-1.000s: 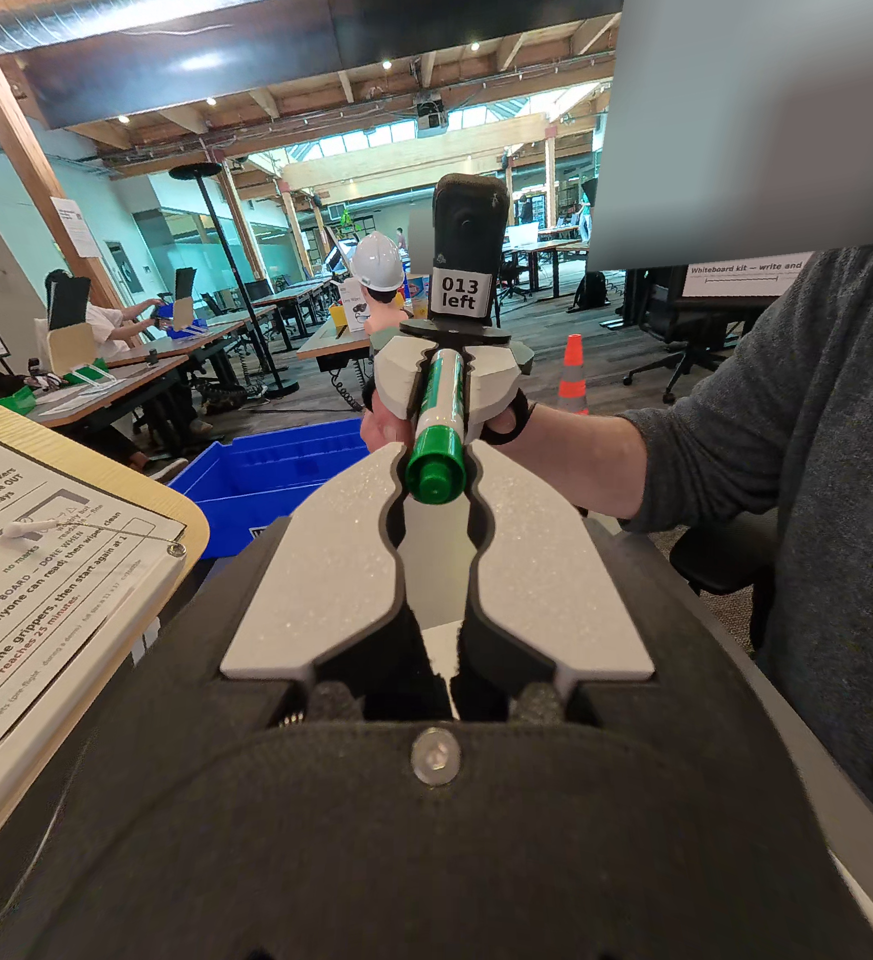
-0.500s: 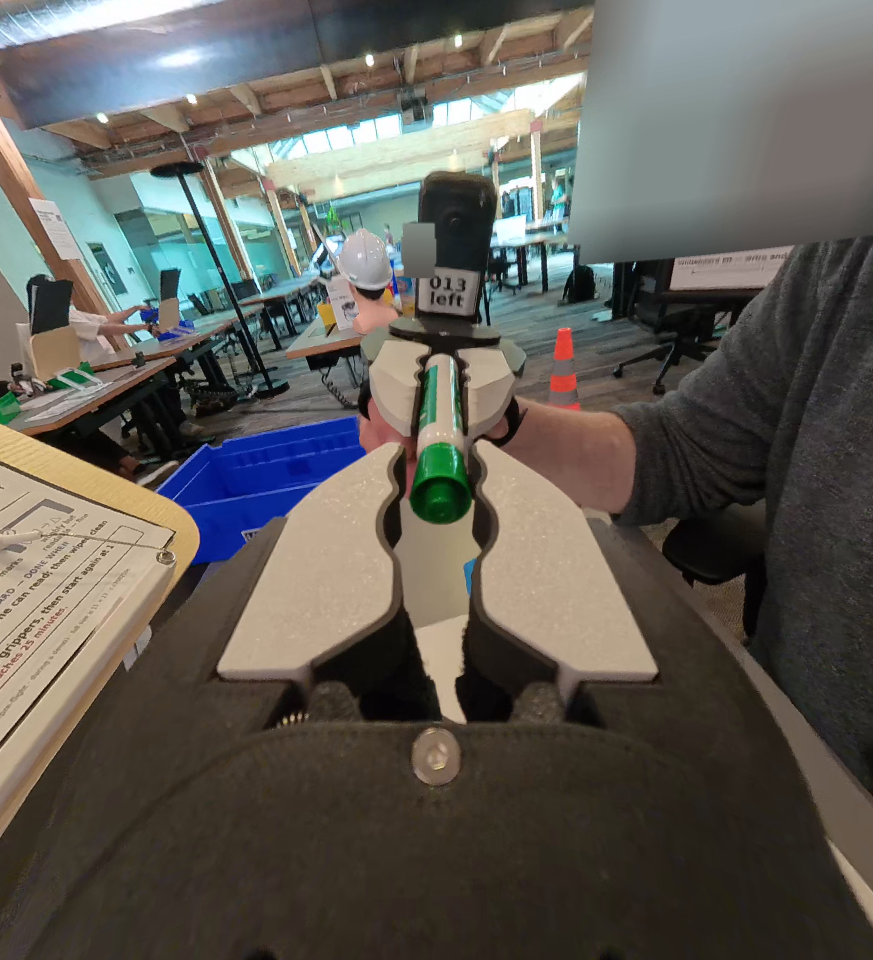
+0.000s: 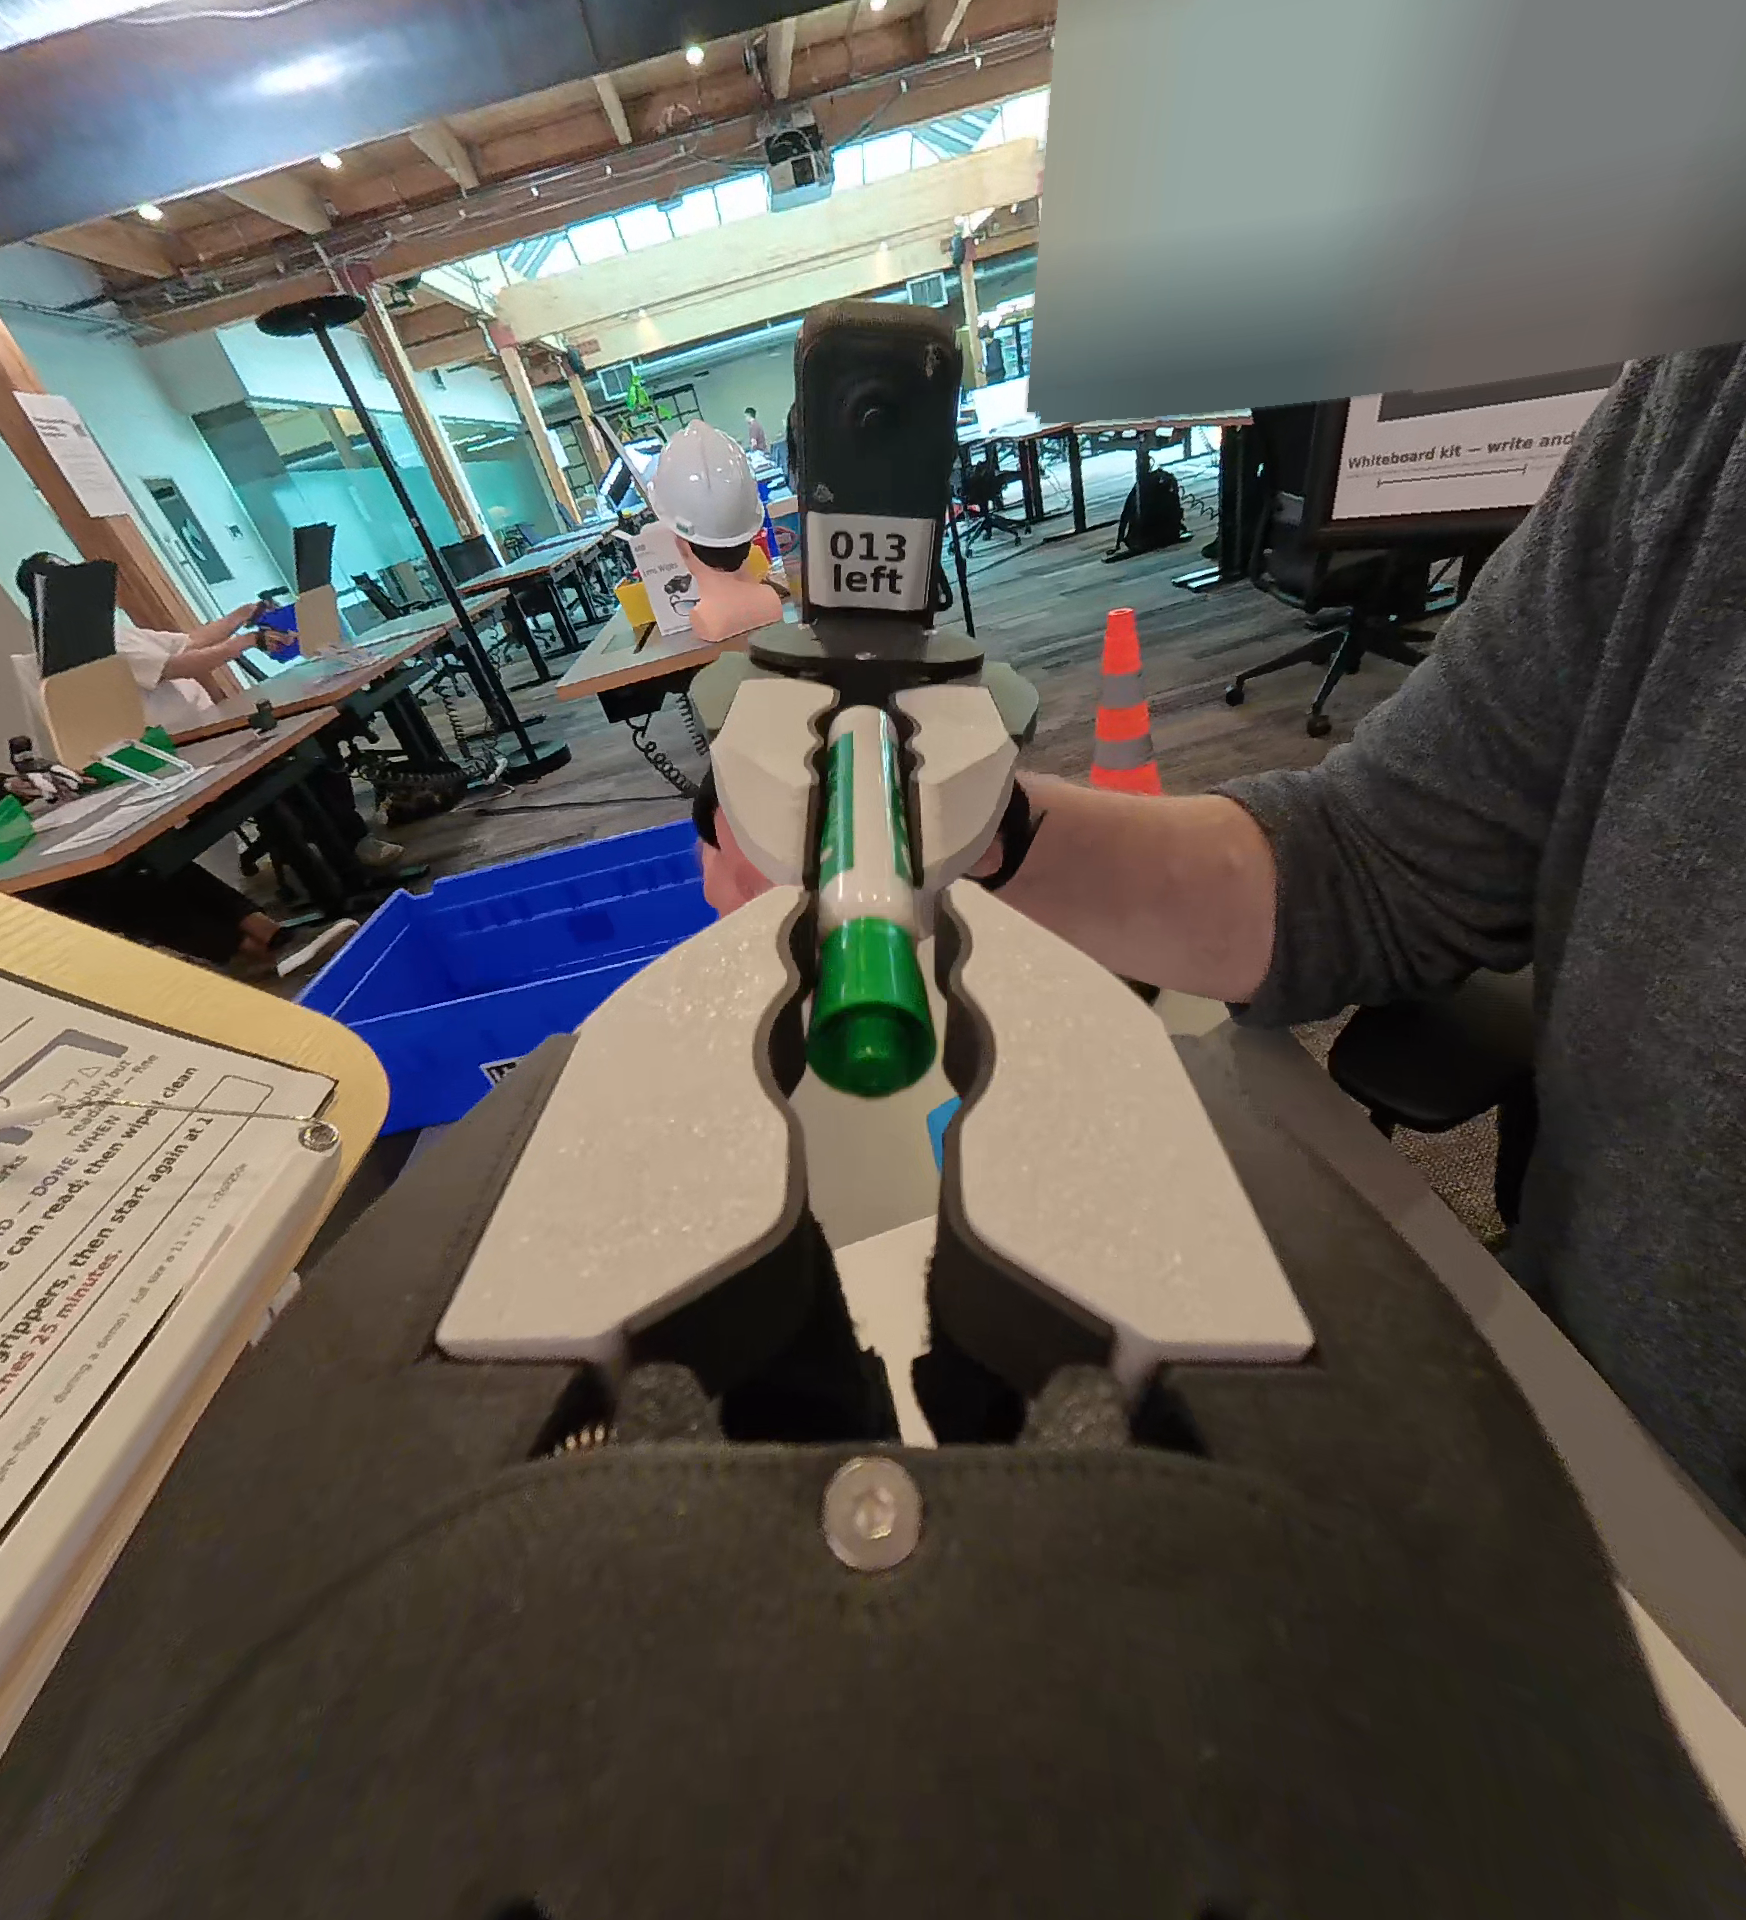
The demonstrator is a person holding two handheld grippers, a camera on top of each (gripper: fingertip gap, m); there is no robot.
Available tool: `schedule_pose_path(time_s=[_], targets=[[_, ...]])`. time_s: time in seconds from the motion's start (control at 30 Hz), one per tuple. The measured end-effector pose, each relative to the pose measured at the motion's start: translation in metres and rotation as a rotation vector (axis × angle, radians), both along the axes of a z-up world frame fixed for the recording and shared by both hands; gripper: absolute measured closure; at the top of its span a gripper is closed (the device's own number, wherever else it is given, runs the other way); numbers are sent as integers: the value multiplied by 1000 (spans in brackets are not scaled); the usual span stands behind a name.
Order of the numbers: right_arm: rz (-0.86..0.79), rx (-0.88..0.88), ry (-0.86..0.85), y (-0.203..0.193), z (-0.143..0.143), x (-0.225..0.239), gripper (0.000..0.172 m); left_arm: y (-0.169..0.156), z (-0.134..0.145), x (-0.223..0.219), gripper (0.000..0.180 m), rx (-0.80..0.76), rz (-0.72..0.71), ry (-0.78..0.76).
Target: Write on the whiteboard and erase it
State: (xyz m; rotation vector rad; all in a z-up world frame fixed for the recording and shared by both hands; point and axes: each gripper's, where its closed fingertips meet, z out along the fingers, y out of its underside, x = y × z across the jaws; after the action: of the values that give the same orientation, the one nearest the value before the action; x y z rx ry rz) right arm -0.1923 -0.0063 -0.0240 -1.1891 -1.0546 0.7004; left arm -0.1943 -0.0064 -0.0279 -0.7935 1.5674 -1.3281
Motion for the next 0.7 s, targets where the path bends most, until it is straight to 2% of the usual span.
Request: schedule_pose_path(time_s=[0.03, 0.3, 0.7], targets=[[0, 2, -8, 0, -2, -1, 151, -2, 0, 0, 162, 2, -7, -4], [-3, 23, 21, -6, -1, 0, 151, -6, 1, 2, 162, 60, 27, -2], [74, 85, -14, -34, 11, -12, 152, -33, 16, -14, 162, 178, 104, -5]])
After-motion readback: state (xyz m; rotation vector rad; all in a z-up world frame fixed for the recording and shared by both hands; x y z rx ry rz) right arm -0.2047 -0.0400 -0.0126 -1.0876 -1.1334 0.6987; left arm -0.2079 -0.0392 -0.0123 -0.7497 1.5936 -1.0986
